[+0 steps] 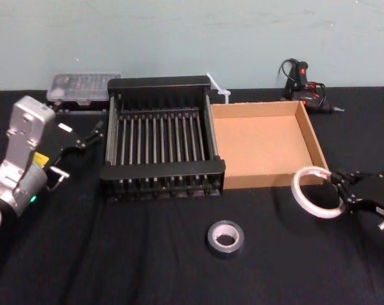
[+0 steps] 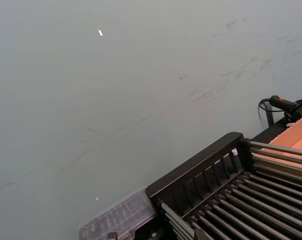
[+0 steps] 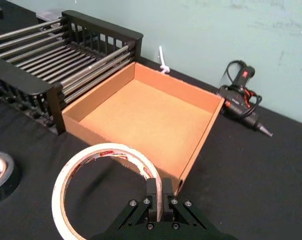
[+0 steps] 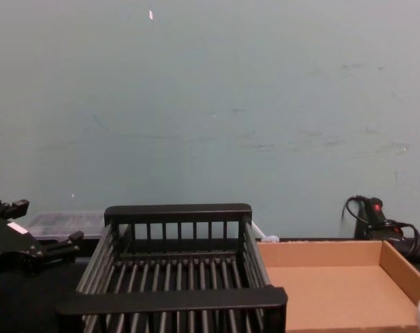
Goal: Pick up the white tape and place it into the black box , Pick up the silver tape and place it into the brown box.
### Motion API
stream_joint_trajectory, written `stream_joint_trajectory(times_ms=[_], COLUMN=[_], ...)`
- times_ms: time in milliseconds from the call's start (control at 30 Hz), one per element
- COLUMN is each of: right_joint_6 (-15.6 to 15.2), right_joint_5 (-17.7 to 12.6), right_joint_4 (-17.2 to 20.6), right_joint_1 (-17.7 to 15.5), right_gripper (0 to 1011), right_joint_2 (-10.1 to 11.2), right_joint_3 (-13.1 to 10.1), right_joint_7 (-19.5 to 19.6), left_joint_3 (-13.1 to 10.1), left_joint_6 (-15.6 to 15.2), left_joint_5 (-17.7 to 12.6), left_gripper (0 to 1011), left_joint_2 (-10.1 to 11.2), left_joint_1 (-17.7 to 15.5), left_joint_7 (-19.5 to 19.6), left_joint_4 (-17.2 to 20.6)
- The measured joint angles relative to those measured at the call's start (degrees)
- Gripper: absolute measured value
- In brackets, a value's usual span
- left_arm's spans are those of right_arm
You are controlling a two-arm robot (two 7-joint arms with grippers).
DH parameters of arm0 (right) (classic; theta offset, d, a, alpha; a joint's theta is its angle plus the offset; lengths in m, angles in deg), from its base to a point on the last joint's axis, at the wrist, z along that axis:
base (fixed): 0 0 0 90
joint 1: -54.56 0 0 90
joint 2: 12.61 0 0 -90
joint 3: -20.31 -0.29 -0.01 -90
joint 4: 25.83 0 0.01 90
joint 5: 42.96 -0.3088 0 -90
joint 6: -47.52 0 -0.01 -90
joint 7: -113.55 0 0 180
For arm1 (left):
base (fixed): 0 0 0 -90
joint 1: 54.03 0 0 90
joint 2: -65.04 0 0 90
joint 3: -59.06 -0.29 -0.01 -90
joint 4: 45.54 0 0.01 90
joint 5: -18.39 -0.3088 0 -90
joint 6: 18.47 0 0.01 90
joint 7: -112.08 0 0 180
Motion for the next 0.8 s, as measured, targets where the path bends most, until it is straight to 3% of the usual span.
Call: stream_joint_trajectory(times_ms=[800], right_joint_6=[-1.2], right_joint_5=[7.8], right_joint_4=[-6.3], right_joint_1=[13.6], right_gripper=[69], right_joint_2=[-5.0], right_joint_3=[6.6], right_joint_7=[-0.8], left_joint_3=[0.0], left_joint_6=[0.0], left_joint_5=[0.0], left_gripper=[1001], left_joint_2=[0.0], left_joint_1=[0.0], left_joint_7=[0.0], left_joint_4=[0.0])
